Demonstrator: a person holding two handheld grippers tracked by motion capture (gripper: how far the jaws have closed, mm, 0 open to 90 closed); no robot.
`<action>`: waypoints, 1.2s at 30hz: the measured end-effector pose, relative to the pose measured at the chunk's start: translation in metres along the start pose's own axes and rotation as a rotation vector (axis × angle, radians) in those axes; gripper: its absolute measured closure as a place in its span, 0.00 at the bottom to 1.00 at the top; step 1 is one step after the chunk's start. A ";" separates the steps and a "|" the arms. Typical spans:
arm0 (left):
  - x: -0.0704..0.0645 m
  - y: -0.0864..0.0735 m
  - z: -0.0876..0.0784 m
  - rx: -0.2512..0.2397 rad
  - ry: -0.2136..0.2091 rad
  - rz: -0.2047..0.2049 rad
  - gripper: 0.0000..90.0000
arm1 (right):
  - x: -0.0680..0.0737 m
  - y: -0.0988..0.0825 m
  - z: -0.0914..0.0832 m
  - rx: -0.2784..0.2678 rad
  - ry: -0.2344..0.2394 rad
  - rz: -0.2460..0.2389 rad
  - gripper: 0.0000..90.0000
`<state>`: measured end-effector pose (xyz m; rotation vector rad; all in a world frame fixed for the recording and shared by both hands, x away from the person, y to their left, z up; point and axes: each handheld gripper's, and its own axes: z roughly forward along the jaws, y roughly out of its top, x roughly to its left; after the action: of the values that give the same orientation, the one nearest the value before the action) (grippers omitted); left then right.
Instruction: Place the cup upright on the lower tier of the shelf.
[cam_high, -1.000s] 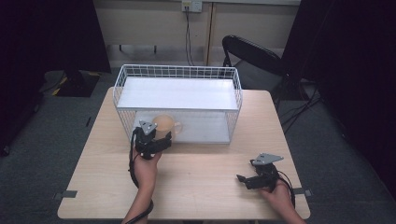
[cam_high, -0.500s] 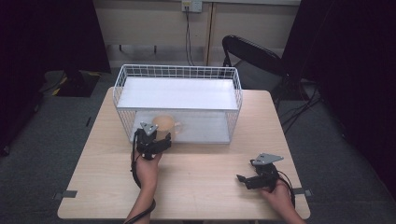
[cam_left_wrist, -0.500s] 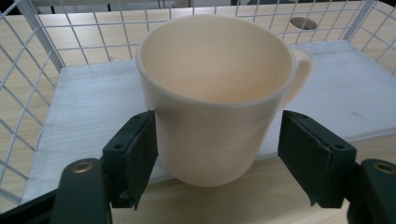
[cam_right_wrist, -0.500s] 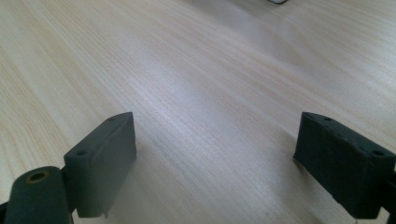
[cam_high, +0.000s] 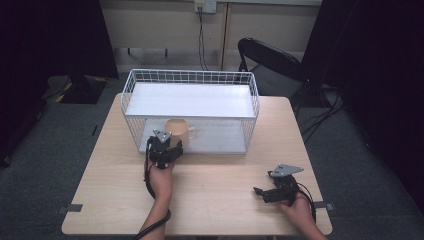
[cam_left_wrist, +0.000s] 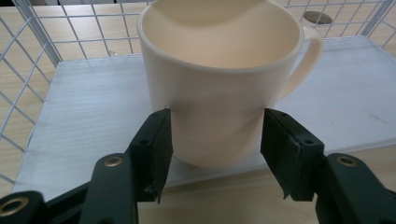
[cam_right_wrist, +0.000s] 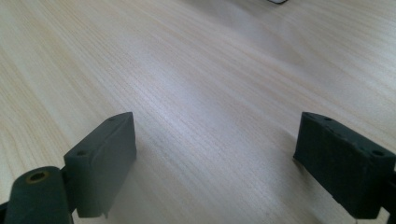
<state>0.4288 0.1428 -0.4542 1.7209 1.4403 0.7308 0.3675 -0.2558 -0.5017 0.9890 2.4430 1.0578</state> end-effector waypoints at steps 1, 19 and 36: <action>0.000 0.000 0.000 0.000 0.000 0.000 0.49 | 0.000 0.000 0.000 0.000 0.000 0.000 0.13; 0.001 0.002 0.005 0.003 -0.002 0.013 0.46 | 0.000 0.000 0.000 0.000 0.000 0.000 0.13; -0.003 -0.002 -0.008 0.056 -0.093 0.140 0.20 | 0.000 0.000 0.000 0.000 0.000 0.000 0.13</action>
<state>0.4200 0.1420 -0.4514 1.8883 1.2986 0.6807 0.3675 -0.2558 -0.5017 0.9889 2.4430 1.0580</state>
